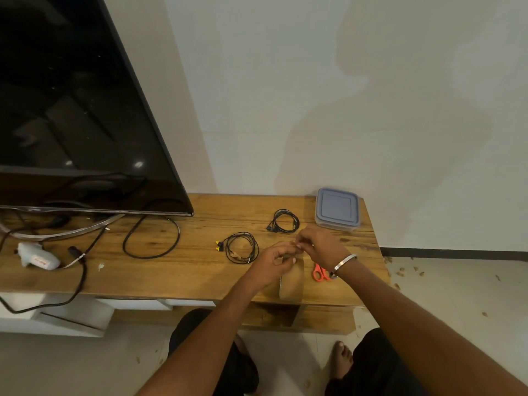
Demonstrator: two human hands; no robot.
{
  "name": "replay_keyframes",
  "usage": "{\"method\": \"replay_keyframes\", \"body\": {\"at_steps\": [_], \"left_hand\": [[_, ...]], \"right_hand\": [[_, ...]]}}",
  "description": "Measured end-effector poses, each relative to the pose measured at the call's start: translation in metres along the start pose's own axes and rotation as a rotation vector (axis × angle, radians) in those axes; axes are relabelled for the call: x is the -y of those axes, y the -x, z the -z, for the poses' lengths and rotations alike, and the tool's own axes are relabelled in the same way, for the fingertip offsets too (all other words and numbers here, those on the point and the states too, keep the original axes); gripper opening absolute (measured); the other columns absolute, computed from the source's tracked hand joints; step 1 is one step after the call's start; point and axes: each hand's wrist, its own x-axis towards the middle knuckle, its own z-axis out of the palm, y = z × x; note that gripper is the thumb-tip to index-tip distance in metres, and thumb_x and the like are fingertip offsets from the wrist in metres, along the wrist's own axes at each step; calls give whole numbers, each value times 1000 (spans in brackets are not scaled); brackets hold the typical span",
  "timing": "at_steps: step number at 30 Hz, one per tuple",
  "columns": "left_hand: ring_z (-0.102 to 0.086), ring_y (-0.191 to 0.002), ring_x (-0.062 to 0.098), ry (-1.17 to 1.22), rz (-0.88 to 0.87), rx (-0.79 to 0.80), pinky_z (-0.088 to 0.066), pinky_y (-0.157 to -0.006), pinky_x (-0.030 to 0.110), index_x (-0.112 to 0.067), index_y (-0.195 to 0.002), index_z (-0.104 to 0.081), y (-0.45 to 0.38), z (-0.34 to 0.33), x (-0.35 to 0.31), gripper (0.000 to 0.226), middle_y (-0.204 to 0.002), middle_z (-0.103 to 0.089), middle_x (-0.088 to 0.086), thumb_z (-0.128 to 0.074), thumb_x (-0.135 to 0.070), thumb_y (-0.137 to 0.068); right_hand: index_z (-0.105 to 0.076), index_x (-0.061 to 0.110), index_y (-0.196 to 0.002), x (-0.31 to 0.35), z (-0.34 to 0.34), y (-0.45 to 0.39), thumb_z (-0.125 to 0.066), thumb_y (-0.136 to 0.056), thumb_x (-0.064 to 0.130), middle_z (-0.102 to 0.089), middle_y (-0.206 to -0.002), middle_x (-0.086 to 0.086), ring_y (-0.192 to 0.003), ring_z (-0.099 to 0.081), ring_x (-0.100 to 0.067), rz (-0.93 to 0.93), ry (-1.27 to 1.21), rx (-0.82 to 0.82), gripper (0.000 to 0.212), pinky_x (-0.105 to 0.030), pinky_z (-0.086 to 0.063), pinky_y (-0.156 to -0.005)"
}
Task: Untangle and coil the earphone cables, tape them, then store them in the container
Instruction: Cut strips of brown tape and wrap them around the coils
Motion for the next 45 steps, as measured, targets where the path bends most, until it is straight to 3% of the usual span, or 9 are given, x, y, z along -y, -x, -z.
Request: {"method": "replay_keyframes", "body": {"at_steps": [4,7,11,15,22,32,41,45], "left_hand": [[-57,-114,3,4,9,-12,-40,-99,16,-4,-113,-68,-1,0,2,25,-120,-63,0,-59,0,-90],[-58,-113,3,21,33,-16,-41,-100,18,-7,-114,-69,-1,-1,1,26,-117,-65,-4,-59,0,-91],[-57,-118,2,37,58,-30,-44,-99,18,-16,-118,-69,0,-1,0,30,-122,-65,-7,-61,-3,-91],[-56,-118,1,9,60,-50,-43,-102,18,-17,-117,-69,-2,-2,-2,30,-122,-65,-7,-62,-4,-91],[-55,-115,-7,-47,15,-94,-41,-98,11,-20,-114,-71,-2,0,-7,30,-114,-65,-19,-63,-3,-90],[-57,-113,-6,-59,-40,-186,-43,-96,11,-26,-112,-70,-3,15,-5,32,-114,-65,-21,-64,-3,-90],[-57,-118,0,-47,-26,-170,-46,-104,27,-21,-116,-70,-4,3,-4,31,-120,-67,-11,-66,-6,-89],[-50,-123,-8,-51,-5,-151,-39,-101,10,-27,-130,-61,-2,-1,-10,43,-127,-61,-20,-64,-9,-91]], "right_hand": [[-66,8,-93,0,-1,-1,-57,-91,14,-58,-92,-3,-80,-44,-9,-13,8,-2,11,-16,-29,-69],[-64,9,-98,-3,-4,1,-57,-91,17,-61,-94,-4,-83,-53,-16,-52,-16,-9,12,-18,-33,-70],[-59,8,-109,-19,-7,11,-57,-91,20,-65,-99,-10,-91,-59,-24,-288,-94,-121,21,-31,-46,-77],[-56,5,-112,-36,-26,28,-56,-91,23,-52,-121,-15,-103,-57,-30,-543,34,39,27,-34,-45,-87],[-46,5,-120,-25,-55,40,-49,-92,39,-45,-125,-15,-111,-52,-34,-771,42,67,45,-40,-45,-92],[-46,5,-123,-31,-65,39,-44,-96,35,-48,-125,-13,-116,-47,-28,-752,164,109,40,-36,-40,-98],[-58,13,-111,-34,-72,34,-44,-95,35,-58,-111,-9,-112,-45,-27,-729,208,169,31,-36,-43,-90],[-63,19,-103,-47,-83,33,-43,-90,35,-63,-108,-11,-103,-51,-28,-741,232,237,29,-33,-41,-87]]}}
